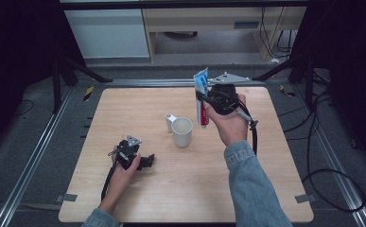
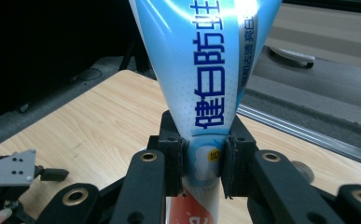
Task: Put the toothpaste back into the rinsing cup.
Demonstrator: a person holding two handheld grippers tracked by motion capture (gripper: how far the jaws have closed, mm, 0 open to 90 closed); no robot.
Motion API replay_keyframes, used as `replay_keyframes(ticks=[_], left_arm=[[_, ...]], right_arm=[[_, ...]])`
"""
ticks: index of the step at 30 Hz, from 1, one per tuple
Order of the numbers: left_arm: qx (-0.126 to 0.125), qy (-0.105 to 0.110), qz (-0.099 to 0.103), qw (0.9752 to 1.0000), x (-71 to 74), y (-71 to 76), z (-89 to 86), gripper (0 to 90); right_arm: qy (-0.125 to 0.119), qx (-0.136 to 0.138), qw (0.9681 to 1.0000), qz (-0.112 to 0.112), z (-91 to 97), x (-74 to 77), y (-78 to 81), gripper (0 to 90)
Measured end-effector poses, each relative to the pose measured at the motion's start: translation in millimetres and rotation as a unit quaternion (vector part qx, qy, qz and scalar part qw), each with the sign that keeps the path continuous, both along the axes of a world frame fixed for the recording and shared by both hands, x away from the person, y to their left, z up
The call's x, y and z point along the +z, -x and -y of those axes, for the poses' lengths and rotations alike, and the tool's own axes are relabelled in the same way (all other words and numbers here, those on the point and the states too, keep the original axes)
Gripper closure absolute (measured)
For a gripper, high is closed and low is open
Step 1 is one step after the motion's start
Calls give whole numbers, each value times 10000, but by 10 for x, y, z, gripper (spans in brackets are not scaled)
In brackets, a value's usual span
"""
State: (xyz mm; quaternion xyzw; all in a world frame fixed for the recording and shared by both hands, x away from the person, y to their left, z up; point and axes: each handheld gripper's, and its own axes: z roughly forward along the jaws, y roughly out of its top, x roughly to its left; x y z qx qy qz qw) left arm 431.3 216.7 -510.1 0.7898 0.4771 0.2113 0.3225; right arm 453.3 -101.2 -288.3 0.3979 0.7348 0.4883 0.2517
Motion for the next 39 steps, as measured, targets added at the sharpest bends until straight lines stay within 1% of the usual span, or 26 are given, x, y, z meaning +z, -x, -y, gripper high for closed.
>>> replay_keyframes(ticks=[7, 10, 11, 12, 13, 16, 18, 20, 24, 28, 30, 34, 39], left_arm=[[-1, -1, -1, 10000, 0, 0, 0, 0], [6, 17, 4, 10000, -2, -3, 2, 0], [5, 16, 2, 10000, -1, -4, 2, 0], [4, 16, 2, 10000, -1, -4, 2, 0], [5, 16, 1, 10000, -1, -4, 2, 0], [5, 16, 1, 10000, -1, -4, 2, 0], [5, 16, 2, 10000, -1, -4, 2, 0], [5, 16, 1, 10000, -1, -4, 2, 0], [-1, 25, 4, 10000, -2, -8, 3, 0], [-3, 34, 11, 10000, -4, -9, 4, 0], [-2, 27, 6, 10000, -3, -9, 4, 0], [-2, 33, 13, 10000, -4, -9, 4, 0], [-3, 33, 12, 10000, -4, -10, 4, 0]], right_arm=[[-159, 111, 9998, 49, -149, -52, -47, 732], [-196, 102, 9997, 98, -217, -53, -61, 732], [-242, 67, 9996, 160, -244, -44, -70, 732], [-242, 67, 9996, 160, -244, -44, -70, 732], [-312, 18, 9993, 208, -258, -44, -74, 732], [-342, 10, 9991, 259, -269, -49, -69, 732], [-310, 20, 9991, 288, -281, -56, -66, 732], [-311, 28, 9991, 282, -283, -67, -63, 731], [-338, 40, 9988, 349, -283, -83, -64, 731], [-321, 60, 9989, 341, -299, -99, -83, 732], [-317, 79, 9988, 373, -306, -108, -85, 732], [-373, 58, 9986, 368, -313, -119, -98, 732], [-402, 72, 9986, 338, -357, -193, -134, 732]])
